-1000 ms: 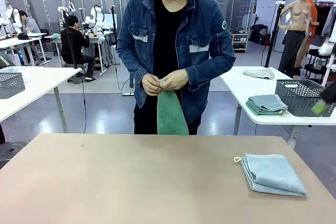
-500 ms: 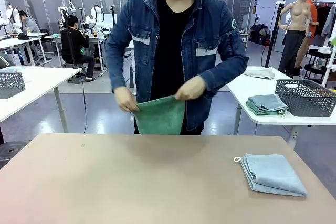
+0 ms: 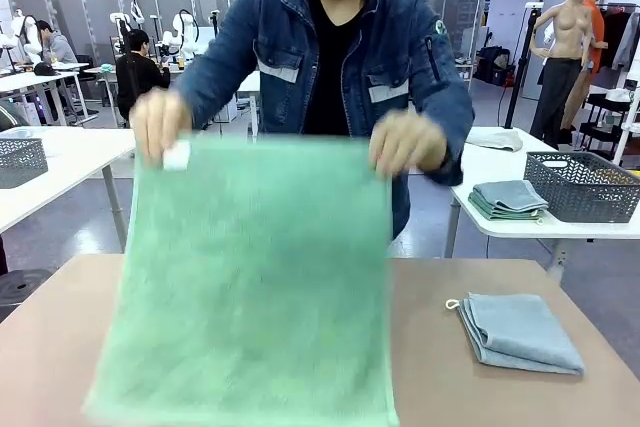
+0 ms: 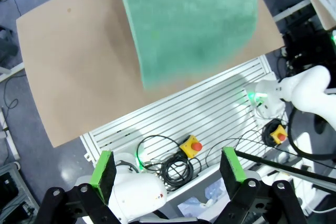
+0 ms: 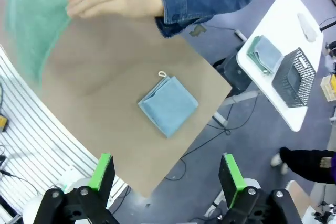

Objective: Fold the towels and place them in the basket.
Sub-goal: When a person lays out a Towel with hook on the table, fold it in half twice.

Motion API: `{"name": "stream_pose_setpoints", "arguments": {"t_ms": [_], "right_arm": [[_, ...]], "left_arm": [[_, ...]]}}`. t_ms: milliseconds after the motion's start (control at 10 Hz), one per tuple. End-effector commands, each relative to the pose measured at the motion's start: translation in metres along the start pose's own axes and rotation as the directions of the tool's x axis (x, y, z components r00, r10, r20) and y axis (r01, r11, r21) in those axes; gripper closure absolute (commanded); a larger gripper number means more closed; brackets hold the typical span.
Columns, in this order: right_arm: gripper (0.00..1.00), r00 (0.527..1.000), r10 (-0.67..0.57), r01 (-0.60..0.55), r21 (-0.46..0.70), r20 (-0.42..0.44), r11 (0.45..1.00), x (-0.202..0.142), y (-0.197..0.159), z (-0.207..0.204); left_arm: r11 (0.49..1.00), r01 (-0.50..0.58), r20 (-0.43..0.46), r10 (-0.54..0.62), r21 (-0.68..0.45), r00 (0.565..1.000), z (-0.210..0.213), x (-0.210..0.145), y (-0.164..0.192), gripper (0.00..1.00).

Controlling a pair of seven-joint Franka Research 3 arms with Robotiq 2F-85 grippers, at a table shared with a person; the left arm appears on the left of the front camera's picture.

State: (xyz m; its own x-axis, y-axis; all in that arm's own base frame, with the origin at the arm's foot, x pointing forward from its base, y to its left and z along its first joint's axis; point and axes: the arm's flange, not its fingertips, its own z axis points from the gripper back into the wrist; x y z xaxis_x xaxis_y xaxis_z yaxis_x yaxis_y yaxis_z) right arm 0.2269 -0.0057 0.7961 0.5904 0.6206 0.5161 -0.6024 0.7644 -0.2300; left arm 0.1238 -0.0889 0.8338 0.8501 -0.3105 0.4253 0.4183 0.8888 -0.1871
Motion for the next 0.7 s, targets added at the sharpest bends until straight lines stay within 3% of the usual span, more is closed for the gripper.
{"name": "stream_pose_setpoints", "arguments": {"t_ms": [0, 600], "right_arm": [[0.00, 1.000, 0.013, -0.013, -0.011, 0.002, 1.000, 0.0062, -0.0028, 0.0042], [0.00, 1.000, 0.013, -0.013, -0.011, 0.002, 1.000, 0.0062, -0.0028, 0.0042]], "left_arm": [[1.000, 0.013, 0.008, -0.013, 0.001, 1.000, 0.0039, -0.0036, -0.0043, 0.00], [1.000, 0.013, 0.008, -0.013, 0.001, 1.000, 0.0039, -0.0036, -0.0043, 0.00]]}}
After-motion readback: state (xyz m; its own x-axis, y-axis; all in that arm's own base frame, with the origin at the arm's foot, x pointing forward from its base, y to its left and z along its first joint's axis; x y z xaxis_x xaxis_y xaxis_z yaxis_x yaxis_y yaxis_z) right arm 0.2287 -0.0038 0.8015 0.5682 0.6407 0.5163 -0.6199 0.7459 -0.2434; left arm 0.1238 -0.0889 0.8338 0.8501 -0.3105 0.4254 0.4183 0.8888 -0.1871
